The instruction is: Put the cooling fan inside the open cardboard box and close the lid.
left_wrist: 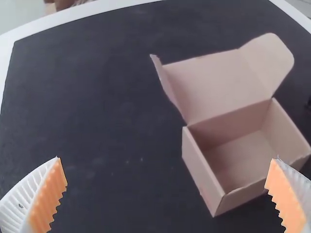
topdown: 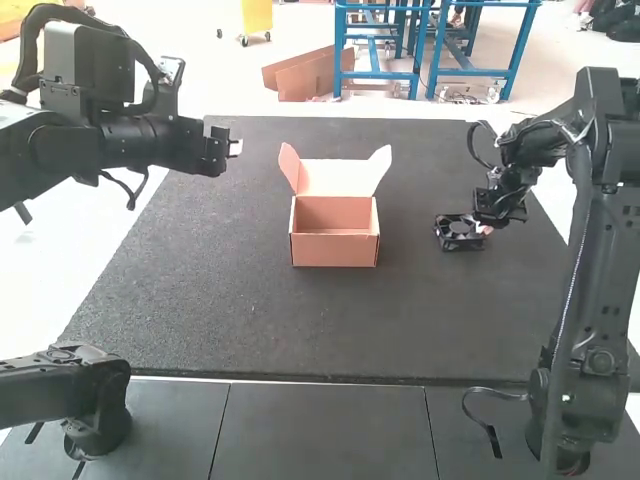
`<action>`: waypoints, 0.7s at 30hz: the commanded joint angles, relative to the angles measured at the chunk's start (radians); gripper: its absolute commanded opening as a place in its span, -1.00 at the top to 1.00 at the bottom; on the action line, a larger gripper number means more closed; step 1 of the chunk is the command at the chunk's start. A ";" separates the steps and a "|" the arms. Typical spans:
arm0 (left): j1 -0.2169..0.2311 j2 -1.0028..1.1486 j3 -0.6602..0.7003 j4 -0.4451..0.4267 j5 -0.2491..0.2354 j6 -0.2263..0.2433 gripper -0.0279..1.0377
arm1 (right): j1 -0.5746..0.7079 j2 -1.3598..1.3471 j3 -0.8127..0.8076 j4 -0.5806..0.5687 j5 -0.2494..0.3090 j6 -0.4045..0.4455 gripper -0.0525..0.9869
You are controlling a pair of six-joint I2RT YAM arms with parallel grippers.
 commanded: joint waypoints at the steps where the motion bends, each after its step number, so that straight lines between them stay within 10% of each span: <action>1: -0.001 0.000 0.004 0.007 0.008 -0.008 -0.87 | 0.004 -0.121 0.046 -0.026 -0.056 0.029 0.94; 21: -0.002 0.000 -0.059 0.046 0.008 -0.008 -0.87 | 0.061 -0.590 -0.005 -0.230 -0.135 0.205 0.93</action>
